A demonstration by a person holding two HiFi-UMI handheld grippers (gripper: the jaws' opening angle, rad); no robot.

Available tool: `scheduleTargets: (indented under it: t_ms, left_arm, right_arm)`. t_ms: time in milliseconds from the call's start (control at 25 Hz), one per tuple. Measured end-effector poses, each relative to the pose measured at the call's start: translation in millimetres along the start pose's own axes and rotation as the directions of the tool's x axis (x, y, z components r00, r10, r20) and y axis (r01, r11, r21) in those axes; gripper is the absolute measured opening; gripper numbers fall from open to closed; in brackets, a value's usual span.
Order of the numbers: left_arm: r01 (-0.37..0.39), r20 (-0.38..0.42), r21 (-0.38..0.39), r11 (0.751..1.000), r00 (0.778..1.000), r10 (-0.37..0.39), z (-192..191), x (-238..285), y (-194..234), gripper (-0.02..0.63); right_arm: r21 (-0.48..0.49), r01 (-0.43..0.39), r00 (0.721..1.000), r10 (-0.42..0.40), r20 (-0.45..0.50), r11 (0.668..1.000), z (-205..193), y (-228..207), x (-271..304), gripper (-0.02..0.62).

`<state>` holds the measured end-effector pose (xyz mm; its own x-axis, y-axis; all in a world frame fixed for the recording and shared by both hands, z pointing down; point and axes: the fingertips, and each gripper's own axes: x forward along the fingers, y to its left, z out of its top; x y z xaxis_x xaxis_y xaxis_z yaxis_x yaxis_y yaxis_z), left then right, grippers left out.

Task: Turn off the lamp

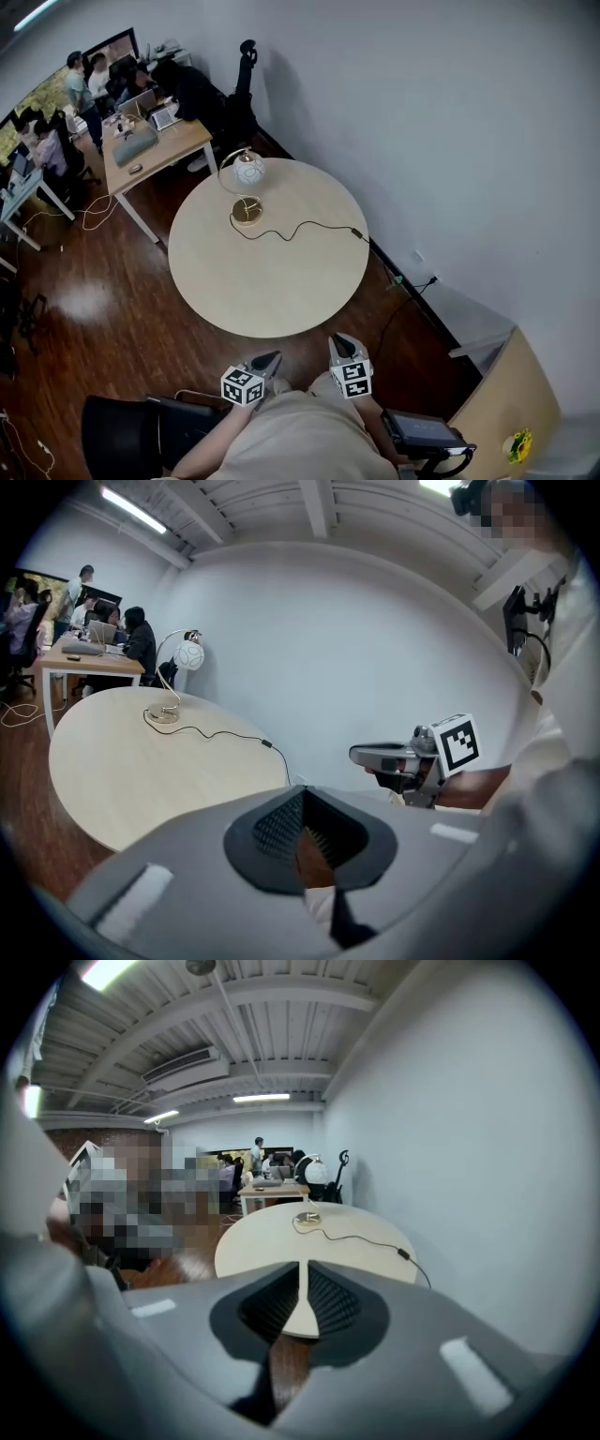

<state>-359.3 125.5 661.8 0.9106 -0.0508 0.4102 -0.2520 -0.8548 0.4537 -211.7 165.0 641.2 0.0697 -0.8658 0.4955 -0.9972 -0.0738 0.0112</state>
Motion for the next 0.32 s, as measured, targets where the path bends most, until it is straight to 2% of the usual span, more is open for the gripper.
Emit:
scheduleTargets:
  t_ms: [320]
  left_arm:
    - [0.003, 0.020, -0.007, 1.000, 1.000, -0.003, 1, -8, 15, -0.015]
  right_arm:
    - [0.000, 0.000, 1.000, 0.000, 0.010, 1.000, 5, 7, 16, 0.023]
